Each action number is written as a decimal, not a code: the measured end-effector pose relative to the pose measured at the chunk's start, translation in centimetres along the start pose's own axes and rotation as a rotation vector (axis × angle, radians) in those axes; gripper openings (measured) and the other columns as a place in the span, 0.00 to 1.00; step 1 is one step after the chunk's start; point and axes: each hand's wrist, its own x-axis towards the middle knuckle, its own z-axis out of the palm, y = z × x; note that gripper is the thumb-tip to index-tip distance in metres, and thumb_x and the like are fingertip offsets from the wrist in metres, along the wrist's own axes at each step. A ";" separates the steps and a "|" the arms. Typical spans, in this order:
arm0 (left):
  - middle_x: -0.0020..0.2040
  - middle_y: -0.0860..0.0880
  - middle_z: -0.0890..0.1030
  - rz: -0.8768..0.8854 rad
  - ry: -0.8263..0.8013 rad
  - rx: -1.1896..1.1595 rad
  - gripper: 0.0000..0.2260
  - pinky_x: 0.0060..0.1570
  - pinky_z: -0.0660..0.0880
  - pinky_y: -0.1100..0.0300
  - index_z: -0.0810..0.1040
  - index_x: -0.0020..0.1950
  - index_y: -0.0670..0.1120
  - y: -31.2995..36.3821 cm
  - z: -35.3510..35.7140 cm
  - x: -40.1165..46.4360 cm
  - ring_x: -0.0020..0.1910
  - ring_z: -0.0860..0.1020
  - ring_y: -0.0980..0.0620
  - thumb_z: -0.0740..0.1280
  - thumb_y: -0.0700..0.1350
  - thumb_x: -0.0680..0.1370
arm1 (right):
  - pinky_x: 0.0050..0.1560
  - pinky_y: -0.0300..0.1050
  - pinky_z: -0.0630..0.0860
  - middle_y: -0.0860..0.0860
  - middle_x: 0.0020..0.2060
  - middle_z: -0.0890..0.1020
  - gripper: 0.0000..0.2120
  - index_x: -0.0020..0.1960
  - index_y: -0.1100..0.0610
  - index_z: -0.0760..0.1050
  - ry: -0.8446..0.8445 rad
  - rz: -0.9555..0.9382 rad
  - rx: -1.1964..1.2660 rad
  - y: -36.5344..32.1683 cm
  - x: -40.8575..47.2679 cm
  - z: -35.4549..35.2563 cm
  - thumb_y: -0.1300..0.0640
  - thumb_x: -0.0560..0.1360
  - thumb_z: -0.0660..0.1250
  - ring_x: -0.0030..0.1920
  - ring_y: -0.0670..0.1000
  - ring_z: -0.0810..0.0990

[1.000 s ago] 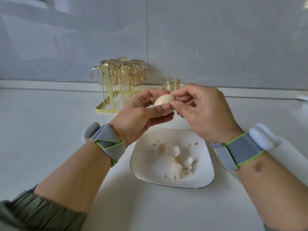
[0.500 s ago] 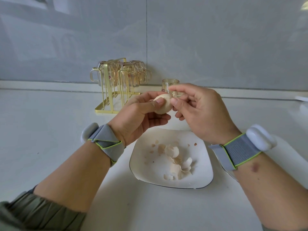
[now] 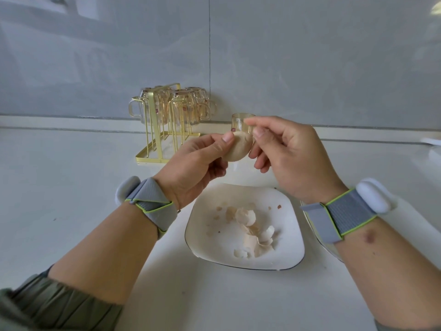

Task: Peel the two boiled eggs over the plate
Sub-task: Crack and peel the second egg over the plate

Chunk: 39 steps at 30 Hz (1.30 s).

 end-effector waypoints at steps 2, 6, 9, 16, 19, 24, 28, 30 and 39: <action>0.40 0.44 0.74 -0.011 0.011 -0.087 0.11 0.38 0.76 0.61 0.78 0.48 0.42 0.1 -0.1 0.1 0.35 0.73 0.51 0.69 0.48 0.71 | 0.39 0.46 0.79 0.51 0.35 0.82 0.13 0.64 0.53 0.78 0.004 0.007 -0.035 0.1 0.1 0.1 0.57 0.82 0.61 0.31 0.48 0.79; 0.43 0.41 0.81 -0.033 -0.018 -0.297 0.17 0.47 0.81 0.55 0.72 0.57 0.40 0.4 -0.2 0.2 0.42 0.83 0.44 0.70 0.40 0.71 | 0.43 0.49 0.80 0.47 0.37 0.83 0.12 0.62 0.53 0.79 -0.003 0.004 -0.116 0.1 -0.1 0.2 0.55 0.80 0.65 0.35 0.46 0.81; 0.45 0.43 0.82 -0.015 -0.045 -0.334 0.18 0.48 0.81 0.52 0.70 0.61 0.45 0.6 -0.2 0.1 0.43 0.81 0.43 0.69 0.40 0.73 | 0.49 0.51 0.81 0.45 0.40 0.83 0.15 0.62 0.50 0.79 -0.068 0.005 -0.161 -0.1 -0.3 0.3 0.52 0.76 0.71 0.39 0.46 0.82; 0.51 0.38 0.78 -0.044 -0.084 -0.076 0.15 0.46 0.81 0.56 0.74 0.62 0.37 0.2 0.3 -0.2 0.42 0.79 0.47 0.61 0.47 0.81 | 0.50 0.49 0.81 0.46 0.45 0.84 0.18 0.62 0.49 0.79 -0.058 -0.033 -0.186 -0.5 -0.5 0.5 0.52 0.73 0.75 0.42 0.46 0.84; 0.52 0.35 0.80 -0.059 -0.096 -0.053 0.20 0.44 0.81 0.55 0.76 0.62 0.33 0.3 0.3 -0.1 0.42 0.81 0.46 0.61 0.49 0.81 | 0.50 0.49 0.81 0.49 0.44 0.85 0.14 0.60 0.53 0.81 -0.049 -0.078 -0.212 -0.5 -0.6 0.6 0.54 0.75 0.72 0.43 0.48 0.84; 0.46 0.40 0.84 -0.041 -0.152 -0.068 0.15 0.43 0.81 0.55 0.81 0.53 0.38 0.1 -0.1 0.0 0.41 0.83 0.46 0.65 0.49 0.76 | 0.46 0.50 0.78 0.53 0.41 0.84 0.07 0.52 0.59 0.82 -0.040 -0.138 -0.249 -0.7 -0.5 0.4 0.58 0.77 0.68 0.40 0.51 0.82; 0.46 0.41 0.84 -0.023 -0.156 -0.026 0.15 0.43 0.80 0.56 0.80 0.55 0.39 -0.2 -0.1 0.1 0.41 0.82 0.47 0.62 0.48 0.79 | 0.45 0.54 0.77 0.56 0.41 0.83 0.08 0.50 0.64 0.80 -0.067 -0.160 -0.267 -0.6 -0.5 0.5 0.59 0.78 0.66 0.40 0.55 0.81; 0.46 0.42 0.85 -0.021 -0.152 -0.008 0.15 0.43 0.80 0.56 0.80 0.56 0.38 -0.2 -0.1 0.1 0.41 0.82 0.47 0.61 0.48 0.81 | 0.45 0.55 0.77 0.57 0.41 0.83 0.08 0.50 0.64 0.80 -0.079 -0.162 -0.274 -0.5 -0.5 0.5 0.59 0.78 0.66 0.40 0.56 0.80; 0.45 0.42 0.84 -0.004 -0.134 0.103 0.15 0.43 0.81 0.55 0.80 0.55 0.38 -0.2 0.0 0.0 0.40 0.82 0.45 0.61 0.49 0.81 | 0.44 0.54 0.76 0.57 0.40 0.82 0.10 0.49 0.61 0.80 -0.115 -0.154 -0.352 -0.2 -0.5 0.4 0.56 0.80 0.63 0.42 0.56 0.81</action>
